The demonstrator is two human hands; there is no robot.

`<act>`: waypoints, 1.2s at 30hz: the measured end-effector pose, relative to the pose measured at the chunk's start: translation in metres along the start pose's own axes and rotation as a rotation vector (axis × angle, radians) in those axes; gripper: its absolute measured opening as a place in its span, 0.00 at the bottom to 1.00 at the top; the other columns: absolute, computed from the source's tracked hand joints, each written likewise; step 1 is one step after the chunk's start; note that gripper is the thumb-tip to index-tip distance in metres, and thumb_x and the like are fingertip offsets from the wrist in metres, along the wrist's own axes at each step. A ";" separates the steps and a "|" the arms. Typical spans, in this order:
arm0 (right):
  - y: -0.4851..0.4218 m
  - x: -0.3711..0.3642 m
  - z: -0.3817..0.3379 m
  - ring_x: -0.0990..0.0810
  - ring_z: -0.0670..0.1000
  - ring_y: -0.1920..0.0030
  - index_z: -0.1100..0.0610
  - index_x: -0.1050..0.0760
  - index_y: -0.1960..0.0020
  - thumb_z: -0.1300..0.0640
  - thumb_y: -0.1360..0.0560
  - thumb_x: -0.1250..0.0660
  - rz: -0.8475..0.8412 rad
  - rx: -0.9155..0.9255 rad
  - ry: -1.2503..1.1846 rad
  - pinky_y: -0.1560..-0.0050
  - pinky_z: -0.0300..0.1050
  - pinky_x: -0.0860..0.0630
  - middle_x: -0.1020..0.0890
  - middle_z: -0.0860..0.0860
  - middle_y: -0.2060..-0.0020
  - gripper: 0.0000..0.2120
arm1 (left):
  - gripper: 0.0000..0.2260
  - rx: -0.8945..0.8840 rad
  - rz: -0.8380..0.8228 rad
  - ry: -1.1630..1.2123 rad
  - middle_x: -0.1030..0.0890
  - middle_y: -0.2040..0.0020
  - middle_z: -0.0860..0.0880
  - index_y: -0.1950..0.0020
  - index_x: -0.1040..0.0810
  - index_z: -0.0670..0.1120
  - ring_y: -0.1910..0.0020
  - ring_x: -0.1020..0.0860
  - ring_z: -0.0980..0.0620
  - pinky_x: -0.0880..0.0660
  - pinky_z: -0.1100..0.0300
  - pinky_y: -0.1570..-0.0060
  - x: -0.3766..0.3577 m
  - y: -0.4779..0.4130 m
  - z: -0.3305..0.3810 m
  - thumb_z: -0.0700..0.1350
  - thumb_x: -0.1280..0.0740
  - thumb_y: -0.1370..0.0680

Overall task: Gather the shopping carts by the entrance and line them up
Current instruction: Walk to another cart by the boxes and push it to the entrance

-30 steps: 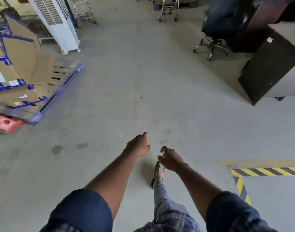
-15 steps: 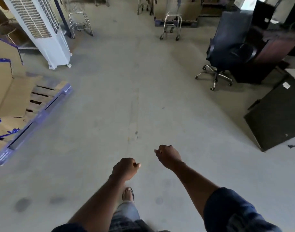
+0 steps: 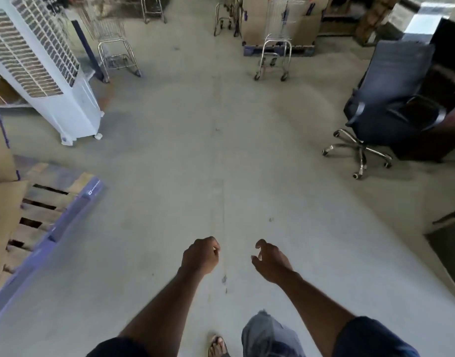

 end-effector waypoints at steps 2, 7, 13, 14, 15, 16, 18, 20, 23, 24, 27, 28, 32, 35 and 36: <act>-0.053 0.031 -0.007 0.19 0.52 0.49 0.50 0.31 0.37 0.45 0.23 0.38 0.022 -0.017 -0.022 0.52 0.44 0.25 0.19 0.47 0.50 0.17 | 0.11 -0.033 -0.008 -0.023 0.17 0.48 0.55 0.48 0.20 0.56 0.48 0.19 0.49 0.27 0.60 0.52 0.033 -0.058 0.028 0.47 0.40 0.24; -0.218 0.101 -0.017 0.19 0.54 0.47 0.51 0.29 0.37 0.45 0.23 0.37 0.086 -0.024 -0.068 0.51 0.46 0.23 0.18 0.50 0.47 0.18 | 0.13 -0.112 0.003 -0.094 0.17 0.53 0.49 0.55 0.24 0.49 0.52 0.19 0.43 0.24 0.56 0.52 0.094 -0.231 0.099 0.56 0.40 0.21; -0.399 0.200 -0.032 0.19 0.56 0.47 0.50 0.26 0.40 0.50 0.22 0.38 0.067 -0.063 -0.106 0.50 0.46 0.23 0.18 0.51 0.45 0.12 | 0.07 -0.099 -0.027 -0.115 0.18 0.50 0.51 0.55 0.25 0.53 0.51 0.20 0.46 0.26 0.57 0.52 0.153 -0.412 0.166 0.55 0.38 0.22; -0.427 0.222 -0.035 0.19 0.57 0.47 0.50 0.26 0.40 0.51 0.23 0.39 0.068 -0.062 -0.104 0.50 0.46 0.23 0.18 0.52 0.45 0.12 | 0.05 -0.097 -0.023 -0.113 0.18 0.50 0.53 0.52 0.23 0.55 0.51 0.19 0.47 0.27 0.58 0.53 0.167 -0.443 0.178 0.53 0.37 0.23; -0.454 0.246 -0.038 0.19 0.59 0.48 0.50 0.26 0.40 0.53 0.23 0.40 0.073 -0.061 -0.102 0.51 0.46 0.23 0.18 0.53 0.46 0.13 | 0.06 -0.090 -0.004 -0.106 0.18 0.49 0.53 0.50 0.22 0.56 0.51 0.19 0.47 0.27 0.59 0.53 0.183 -0.473 0.190 0.51 0.37 0.24; -0.482 0.270 -0.041 0.19 0.60 0.48 0.50 0.26 0.40 0.54 0.23 0.40 0.085 -0.061 -0.103 0.53 0.46 0.24 0.18 0.54 0.47 0.13 | 0.07 -0.086 0.021 -0.095 0.18 0.49 0.53 0.49 0.21 0.57 0.50 0.19 0.47 0.26 0.59 0.53 0.200 -0.503 0.204 0.50 0.37 0.24; -0.535 0.316 -0.045 0.19 0.61 0.50 0.50 0.25 0.42 0.53 0.23 0.40 0.113 -0.057 -0.107 0.55 0.46 0.25 0.18 0.55 0.48 0.12 | 0.08 -0.093 0.055 -0.073 0.17 0.48 0.53 0.49 0.20 0.57 0.49 0.19 0.47 0.24 0.58 0.51 0.229 -0.561 0.233 0.51 0.36 0.24; -0.591 0.358 -0.047 0.19 0.62 0.51 0.49 0.24 0.45 0.51 0.22 0.40 0.135 -0.061 -0.096 0.54 0.48 0.22 0.17 0.56 0.50 0.09 | 0.08 -0.122 0.073 -0.070 0.16 0.48 0.53 0.48 0.19 0.56 0.48 0.19 0.47 0.24 0.58 0.50 0.247 -0.619 0.266 0.53 0.36 0.23; -0.684 0.412 -0.040 0.19 0.63 0.51 0.51 0.23 0.47 0.46 0.21 0.39 0.179 -0.065 -0.055 0.53 0.49 0.22 0.17 0.58 0.50 0.11 | 0.14 -0.169 0.070 -0.082 0.16 0.51 0.49 0.49 0.19 0.51 0.50 0.19 0.45 0.25 0.57 0.53 0.264 -0.714 0.318 0.58 0.38 0.21; -0.717 0.428 -0.037 0.19 0.63 0.51 0.52 0.23 0.47 0.45 0.21 0.39 0.182 -0.065 -0.040 0.54 0.49 0.22 0.17 0.58 0.50 0.13 | 0.16 -0.180 0.068 -0.092 0.17 0.51 0.47 0.50 0.20 0.49 0.50 0.19 0.43 0.25 0.56 0.54 0.267 -0.749 0.336 0.60 0.40 0.20; -0.814 0.472 -0.024 0.19 0.62 0.52 0.54 0.23 0.49 0.43 0.20 0.40 0.168 -0.085 -0.008 0.55 0.49 0.22 0.17 0.58 0.51 0.16 | 0.18 -0.205 0.054 -0.080 0.17 0.51 0.46 0.51 0.21 0.49 0.50 0.19 0.43 0.25 0.54 0.52 0.275 -0.853 0.389 0.61 0.42 0.20; -0.844 0.487 -0.019 0.19 0.62 0.52 0.54 0.23 0.49 0.43 0.20 0.40 0.154 -0.104 -0.012 0.55 0.48 0.22 0.17 0.57 0.51 0.15 | 0.17 -0.212 0.039 -0.075 0.17 0.51 0.46 0.51 0.21 0.50 0.50 0.19 0.43 0.25 0.55 0.53 0.279 -0.888 0.407 0.61 0.41 0.20; -0.950 0.557 0.000 0.19 0.59 0.53 0.50 0.24 0.51 0.47 0.23 0.37 0.103 -0.146 -0.091 0.58 0.45 0.24 0.17 0.54 0.52 0.08 | 0.08 -0.235 0.007 -0.060 0.17 0.49 0.50 0.48 0.20 0.54 0.50 0.19 0.46 0.24 0.57 0.52 0.316 -1.001 0.489 0.53 0.37 0.22; -1.020 0.613 0.012 0.19 0.56 0.55 0.50 0.23 0.52 0.48 0.25 0.37 0.085 -0.165 -0.180 0.54 0.47 0.20 0.17 0.52 0.53 0.08 | 0.07 -0.291 0.003 -0.082 0.17 0.47 0.52 0.47 0.21 0.55 0.49 0.19 0.47 0.25 0.57 0.50 0.359 -1.078 0.564 0.50 0.37 0.23; -1.041 0.630 0.017 0.18 0.56 0.54 0.50 0.23 0.51 0.47 0.25 0.36 0.085 -0.175 -0.206 0.52 0.48 0.20 0.17 0.52 0.52 0.08 | 0.08 -0.318 -0.002 -0.095 0.17 0.46 0.52 0.46 0.21 0.55 0.47 0.19 0.47 0.25 0.57 0.49 0.371 -1.103 0.590 0.51 0.36 0.23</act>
Point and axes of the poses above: each hand's wrist, its own y-axis away from the middle knuckle, its own x-axis out of the back of the hand, z = x × y, the point moved 10 cm from there along -y, towards the middle knuckle
